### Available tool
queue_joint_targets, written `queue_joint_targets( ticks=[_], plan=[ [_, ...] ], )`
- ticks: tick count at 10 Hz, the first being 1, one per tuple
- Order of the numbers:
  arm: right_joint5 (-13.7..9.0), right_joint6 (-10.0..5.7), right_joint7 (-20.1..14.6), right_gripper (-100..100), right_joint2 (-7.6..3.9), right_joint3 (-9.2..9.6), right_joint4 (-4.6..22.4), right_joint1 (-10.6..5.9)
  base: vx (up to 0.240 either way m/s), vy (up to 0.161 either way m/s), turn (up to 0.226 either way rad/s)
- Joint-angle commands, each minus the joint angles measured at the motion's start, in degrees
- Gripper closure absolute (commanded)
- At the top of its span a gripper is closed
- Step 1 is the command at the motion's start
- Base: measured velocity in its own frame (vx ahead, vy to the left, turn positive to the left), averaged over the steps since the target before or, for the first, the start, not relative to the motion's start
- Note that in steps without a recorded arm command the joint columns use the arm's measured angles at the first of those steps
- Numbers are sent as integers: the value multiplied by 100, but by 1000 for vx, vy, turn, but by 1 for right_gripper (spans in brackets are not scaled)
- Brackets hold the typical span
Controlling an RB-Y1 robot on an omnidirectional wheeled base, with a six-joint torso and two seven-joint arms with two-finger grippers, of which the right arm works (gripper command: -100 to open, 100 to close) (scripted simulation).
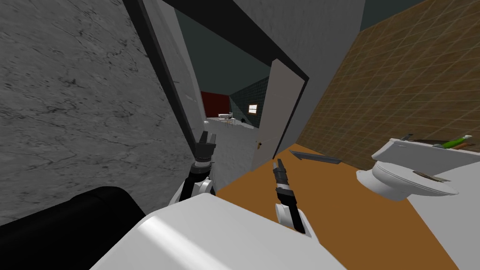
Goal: Push the door open
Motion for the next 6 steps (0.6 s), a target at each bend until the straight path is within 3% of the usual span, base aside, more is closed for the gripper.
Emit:
queue_joint_targets(
  ticks=[1, 6],
  plan=[
    [51, -55, -55, -100, -10, 25, 217, -89, 104, -80, 66],
    [211, -224, -210, -100, -19, 105, 906, -376, 81, -77, 56]
  ],
)
